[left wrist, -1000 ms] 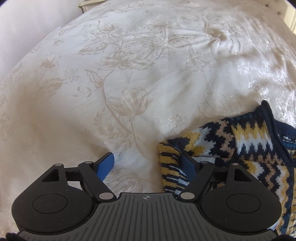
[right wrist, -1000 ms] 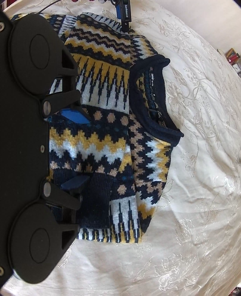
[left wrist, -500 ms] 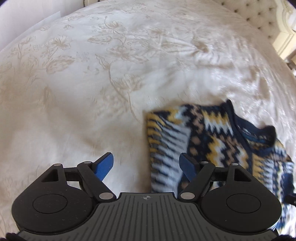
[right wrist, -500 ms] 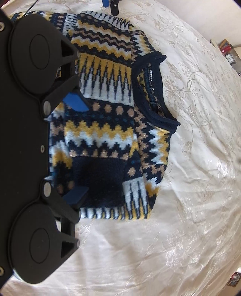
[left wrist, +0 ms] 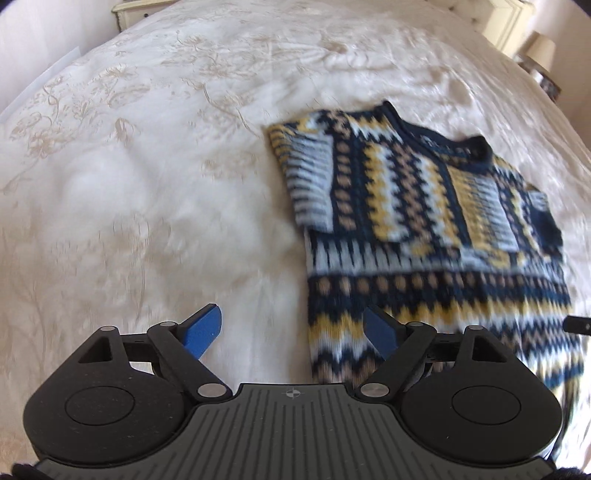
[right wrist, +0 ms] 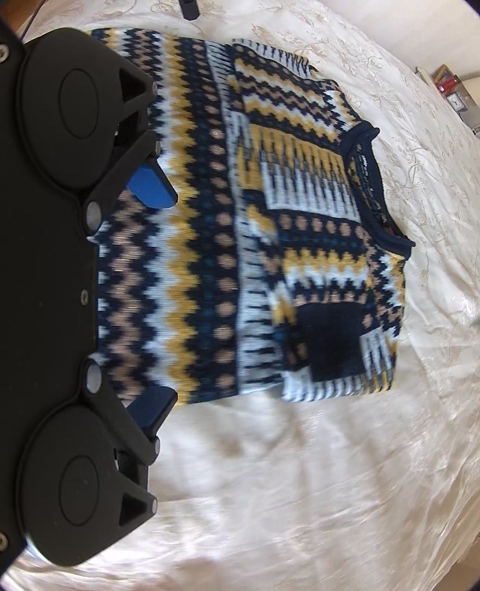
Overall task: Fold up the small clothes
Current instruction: 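Open the right tool and withdraw both tools from the sweater, then move both tools to the navy ribbed hem of the sweater, then close the left tool on the hem while the right tool closes beside it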
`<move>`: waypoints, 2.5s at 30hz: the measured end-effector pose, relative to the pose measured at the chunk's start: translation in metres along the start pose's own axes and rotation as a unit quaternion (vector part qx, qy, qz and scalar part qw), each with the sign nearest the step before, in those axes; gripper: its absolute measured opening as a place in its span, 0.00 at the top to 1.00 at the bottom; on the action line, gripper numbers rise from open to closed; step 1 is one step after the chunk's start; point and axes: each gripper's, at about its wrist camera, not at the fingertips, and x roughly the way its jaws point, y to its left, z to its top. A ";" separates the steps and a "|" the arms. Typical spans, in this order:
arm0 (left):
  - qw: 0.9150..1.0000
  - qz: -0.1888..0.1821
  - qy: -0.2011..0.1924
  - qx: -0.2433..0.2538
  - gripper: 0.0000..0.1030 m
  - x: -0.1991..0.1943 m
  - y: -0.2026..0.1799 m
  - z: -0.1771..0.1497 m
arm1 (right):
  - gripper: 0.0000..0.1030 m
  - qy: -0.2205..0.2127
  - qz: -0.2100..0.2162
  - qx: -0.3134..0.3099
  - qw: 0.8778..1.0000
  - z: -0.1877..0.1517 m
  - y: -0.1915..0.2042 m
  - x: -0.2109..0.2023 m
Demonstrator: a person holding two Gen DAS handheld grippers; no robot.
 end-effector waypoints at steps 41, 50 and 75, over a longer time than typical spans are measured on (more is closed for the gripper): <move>0.999 -0.023 0.041 0.005 0.19 -0.027 -0.070 -0.192 | 0.01 0.046 0.105 -0.006 0.993 -0.183 -0.038 -0.029; 0.997 -0.022 0.071 0.012 0.18 0.001 -0.069 -0.186 | 0.00 0.057 0.114 0.011 0.992 -0.181 -0.041 -0.014; 0.998 -0.003 0.053 0.032 0.35 0.002 -0.075 -0.190 | 0.01 0.063 0.070 -0.051 0.994 -0.186 -0.023 -0.008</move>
